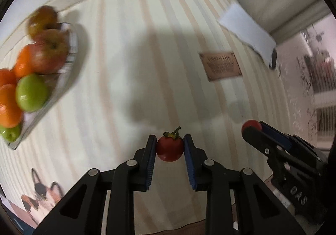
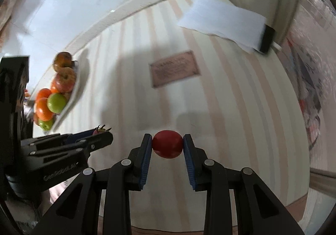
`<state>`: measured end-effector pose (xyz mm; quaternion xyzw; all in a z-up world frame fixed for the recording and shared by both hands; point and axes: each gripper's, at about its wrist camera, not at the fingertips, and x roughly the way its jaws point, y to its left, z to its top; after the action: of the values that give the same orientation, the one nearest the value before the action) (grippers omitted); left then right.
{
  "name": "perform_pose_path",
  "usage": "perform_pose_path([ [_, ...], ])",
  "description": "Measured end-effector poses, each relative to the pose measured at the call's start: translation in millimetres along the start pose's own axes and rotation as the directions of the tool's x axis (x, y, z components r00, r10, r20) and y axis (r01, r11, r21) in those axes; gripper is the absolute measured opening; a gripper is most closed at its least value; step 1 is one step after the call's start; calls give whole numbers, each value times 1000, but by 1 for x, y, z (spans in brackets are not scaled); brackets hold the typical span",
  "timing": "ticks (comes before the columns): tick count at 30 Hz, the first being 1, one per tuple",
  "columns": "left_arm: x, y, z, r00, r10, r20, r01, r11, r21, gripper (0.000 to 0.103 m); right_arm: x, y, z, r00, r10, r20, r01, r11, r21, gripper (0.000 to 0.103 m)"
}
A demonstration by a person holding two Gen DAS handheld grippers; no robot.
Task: Organize fruits
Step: 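Lower both cherry tomatoes onto the floral plate and open both tools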
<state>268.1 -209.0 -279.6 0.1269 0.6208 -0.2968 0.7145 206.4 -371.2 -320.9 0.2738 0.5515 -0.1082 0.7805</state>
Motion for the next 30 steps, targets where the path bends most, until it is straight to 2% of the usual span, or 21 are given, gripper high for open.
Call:
perform_pose_path([
  [4,-32,40,-7,998,21,63,-16,996,-86,24,4,30,19,997,82,-12,-82,996,-26,33],
  [7,-48,71,-8,995,38,96,-21,985,-169,24,14,60,34,986,162,-41,-163,986,-41,33],
  [10,-59,101,-11,991,47,127,-12,965,-263,24,31,90,49,966,246,-86,-249,968,-31,33],
  [13,-73,131,-18,985,62,160,-4,942,-337,24,45,118,62,953,284,-108,-290,956,-46,33],
  [19,-101,196,-35,972,99,212,15,878,-478,24,75,166,82,942,306,-140,-318,945,-73,33],
  [23,-109,239,-51,967,116,229,42,809,-586,24,95,182,90,939,300,-169,-314,947,-65,33],
  [26,-106,271,-63,967,99,236,81,756,-650,24,108,186,93,936,300,-186,-312,949,-40,33],
  [30,-97,297,-65,968,99,231,87,731,-677,24,117,188,96,933,292,-210,-305,952,-29,33],
])
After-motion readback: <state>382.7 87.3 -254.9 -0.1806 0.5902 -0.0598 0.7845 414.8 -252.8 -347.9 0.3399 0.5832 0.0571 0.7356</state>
